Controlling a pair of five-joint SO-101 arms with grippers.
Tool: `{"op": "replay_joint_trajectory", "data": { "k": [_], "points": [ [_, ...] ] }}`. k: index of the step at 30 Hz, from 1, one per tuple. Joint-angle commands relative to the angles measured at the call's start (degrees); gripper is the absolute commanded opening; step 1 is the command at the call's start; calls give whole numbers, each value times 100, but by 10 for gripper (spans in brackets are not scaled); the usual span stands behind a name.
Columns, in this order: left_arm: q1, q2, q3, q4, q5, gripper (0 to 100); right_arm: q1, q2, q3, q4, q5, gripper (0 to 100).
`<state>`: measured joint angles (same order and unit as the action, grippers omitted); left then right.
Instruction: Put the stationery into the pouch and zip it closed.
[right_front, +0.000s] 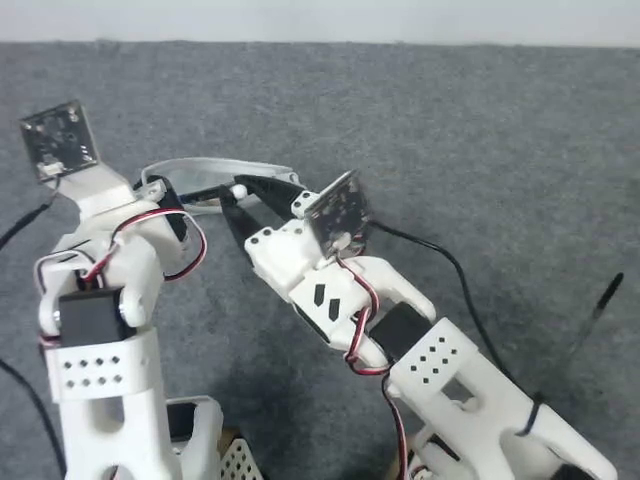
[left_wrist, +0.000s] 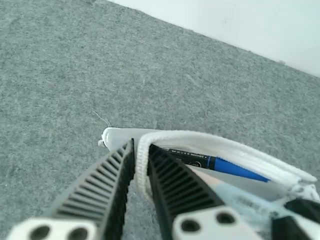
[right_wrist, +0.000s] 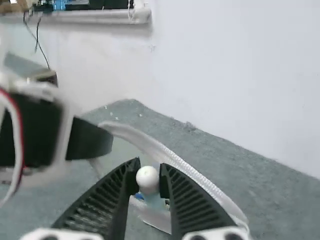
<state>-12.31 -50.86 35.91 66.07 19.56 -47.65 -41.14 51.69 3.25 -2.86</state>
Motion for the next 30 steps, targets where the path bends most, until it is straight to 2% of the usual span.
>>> {"op": "replay_joint_trajectory", "data": {
  "k": [1, 7, 9, 13, 20, 30],
  "points": [
    [18, 141, -22, -97, 70, 11, 13, -13, -62, 92, 844, 6],
    [18, 141, -22, -97, 70, 11, -224, -75, -44, 207, 1530, 25],
    [18, 141, -22, -97, 70, 11, -330, -84, -44, 514, 1767, 102],
    [18, 141, -13, -97, 70, 11, -391, -84, -44, 673, 1749, 246],
    [18, 141, -13, -97, 70, 11, -356, -163, -62, 664, 1776, 159],
    [9, 141, -13, -97, 70, 11, -356, -1349, 97, 866, 1785, 2]
  ]
}}
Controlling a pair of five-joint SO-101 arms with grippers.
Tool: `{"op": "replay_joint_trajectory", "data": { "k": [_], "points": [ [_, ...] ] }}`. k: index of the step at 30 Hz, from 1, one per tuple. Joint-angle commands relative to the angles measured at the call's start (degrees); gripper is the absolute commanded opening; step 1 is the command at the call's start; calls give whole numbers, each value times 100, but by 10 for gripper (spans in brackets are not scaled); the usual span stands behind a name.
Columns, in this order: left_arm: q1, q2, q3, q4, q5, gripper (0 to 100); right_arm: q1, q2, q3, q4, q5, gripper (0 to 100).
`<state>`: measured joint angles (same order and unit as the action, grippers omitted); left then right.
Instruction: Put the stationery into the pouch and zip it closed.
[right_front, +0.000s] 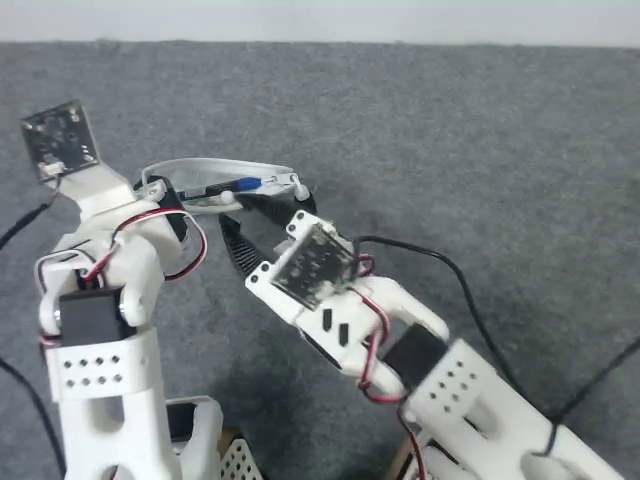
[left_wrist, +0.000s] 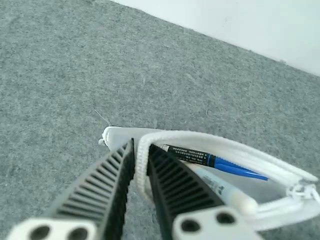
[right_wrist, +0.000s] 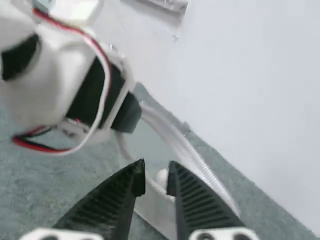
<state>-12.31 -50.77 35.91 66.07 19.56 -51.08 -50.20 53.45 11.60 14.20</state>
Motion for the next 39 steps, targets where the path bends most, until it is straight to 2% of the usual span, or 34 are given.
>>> {"op": "replay_joint_trajectory", "data": {
  "k": [1, 8, 13, 19, 29, 35, 39],
  "points": [
    [9, 132, -13, -97, 70, 11, -13, -435, -79, 13, 62, 7],
    [18, 132, -13, -105, 70, 11, 127, 409, -176, -673, 44, 6],
    [18, 132, -13, -105, 70, 11, 400, 1349, -642, -514, 44, 6],
    [9, 132, -13, -105, 70, 11, 479, 1596, -1345, 857, 35, 6],
    [0, 123, 57, -105, 62, 11, 901, 576, -2567, 3662, 62, 8],
    [-352, 123, 48, -185, 62, 11, 1174, 576, -3086, 4866, 35, 154],
    [-703, 123, 57, -185, 62, 11, 1200, 593, -3051, 5349, 35, 173]
  ]
}}
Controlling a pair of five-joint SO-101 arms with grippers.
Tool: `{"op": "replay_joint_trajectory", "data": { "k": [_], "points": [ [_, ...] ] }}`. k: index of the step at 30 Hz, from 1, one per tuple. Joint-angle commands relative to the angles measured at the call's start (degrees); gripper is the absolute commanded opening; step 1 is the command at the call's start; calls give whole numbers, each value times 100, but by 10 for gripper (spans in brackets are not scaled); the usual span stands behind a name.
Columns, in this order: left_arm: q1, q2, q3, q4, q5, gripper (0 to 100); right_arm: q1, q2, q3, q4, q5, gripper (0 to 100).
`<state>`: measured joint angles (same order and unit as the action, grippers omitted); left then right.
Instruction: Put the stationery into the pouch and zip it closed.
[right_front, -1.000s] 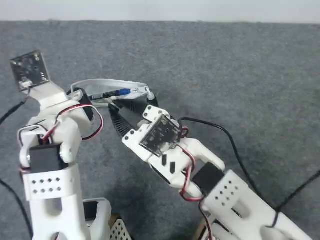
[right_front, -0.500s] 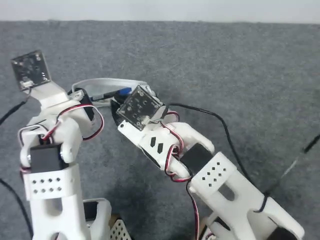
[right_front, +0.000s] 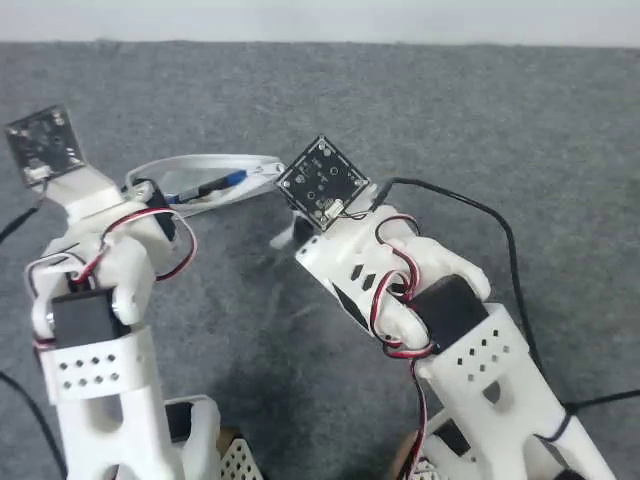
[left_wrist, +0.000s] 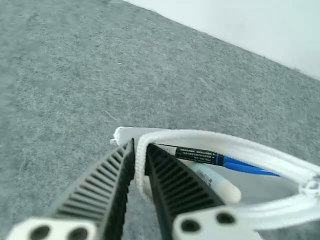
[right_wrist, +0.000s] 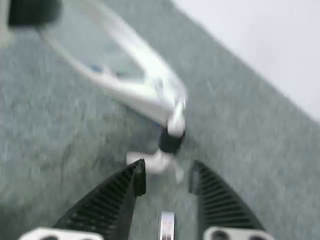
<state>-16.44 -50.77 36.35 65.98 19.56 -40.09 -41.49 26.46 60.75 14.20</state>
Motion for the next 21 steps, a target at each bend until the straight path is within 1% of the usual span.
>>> {"op": "replay_joint_trajectory", "data": {
  "k": [1, 3, 6, 10, 12, 16, 21],
  "points": [
    [-343, 123, 22, -176, 62, 11, 110, -242, -352, 576, 35, 173],
    [-431, 123, 31, -176, 62, 11, 119, -101, -352, 848, 18, 173],
    [-580, 123, 31, -176, 62, 11, 180, 312, -352, 1121, -396, 175],
    [-826, 132, 40, -158, 62, 11, 523, 1244, -352, 1121, -510, 177],
    [-888, 141, 40, -149, 62, 11, 690, 1763, -387, 1033, -457, 177],
    [-888, 132, 84, -167, 62, 11, 760, 2703, -387, 593, -70, 177],
    [-888, 123, 154, -176, -97, 11, 769, 3477, -387, 48, 9, 177]
  ]
}}
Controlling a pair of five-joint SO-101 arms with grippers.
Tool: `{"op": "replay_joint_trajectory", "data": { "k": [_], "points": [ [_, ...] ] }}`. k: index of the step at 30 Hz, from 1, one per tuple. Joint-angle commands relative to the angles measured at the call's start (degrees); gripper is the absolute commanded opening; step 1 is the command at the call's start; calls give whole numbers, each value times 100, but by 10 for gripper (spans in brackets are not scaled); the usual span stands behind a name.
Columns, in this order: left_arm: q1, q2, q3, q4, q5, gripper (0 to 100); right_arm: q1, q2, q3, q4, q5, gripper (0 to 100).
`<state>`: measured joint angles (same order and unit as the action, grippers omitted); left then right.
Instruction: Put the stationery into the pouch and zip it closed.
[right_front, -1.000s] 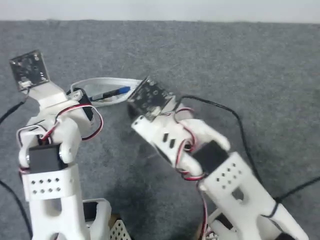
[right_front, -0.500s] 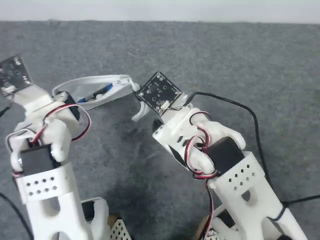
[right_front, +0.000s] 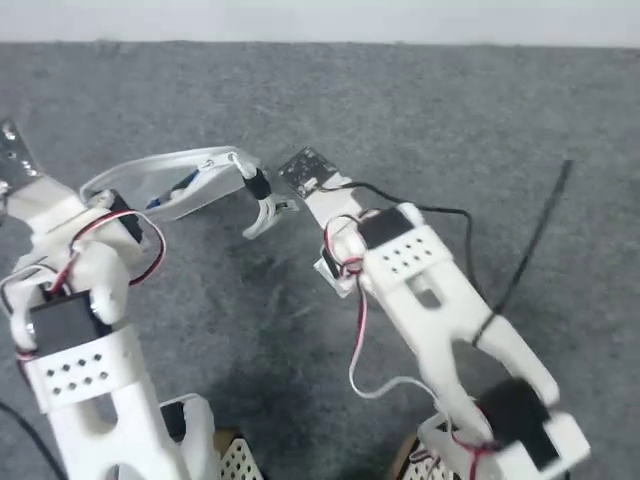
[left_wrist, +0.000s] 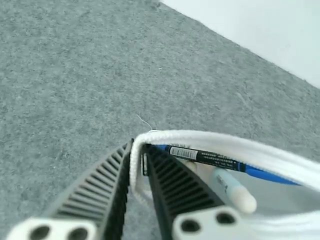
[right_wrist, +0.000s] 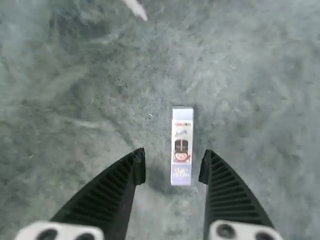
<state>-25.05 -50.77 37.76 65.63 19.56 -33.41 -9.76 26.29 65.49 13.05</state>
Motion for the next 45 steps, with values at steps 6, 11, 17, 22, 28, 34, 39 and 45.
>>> {"op": "replay_joint_trajectory", "data": {
  "k": [6, 11, 17, 22, 28, 34, 39, 45],
  "points": [
    [-26, 132, 22, -132, -132, 11, 198, 787, -369, -831, 123, 177],
    [-26, 123, 101, -141, -132, 11, 418, 1121, -369, -1191, 123, 173],
    [-35, 123, 110, -141, -141, 11, 347, 1385, -378, -1218, 132, 173],
    [-44, 123, 110, -123, -141, 11, 286, 1640, -484, -1218, 132, 173],
    [-44, 123, 119, -114, -141, 11, 286, 2193, -747, -1165, 123, 171],
    [-44, 123, 189, -141, -141, 11, 268, 2290, -862, -1165, 79, 31],
    [-44, 123, 189, -141, -141, 11, 268, 2290, -1169, -585, -325, 6],
    [-44, 123, 198, -141, -141, 11, 295, 2290, -1864, 347, -853, 6]
  ]
}}
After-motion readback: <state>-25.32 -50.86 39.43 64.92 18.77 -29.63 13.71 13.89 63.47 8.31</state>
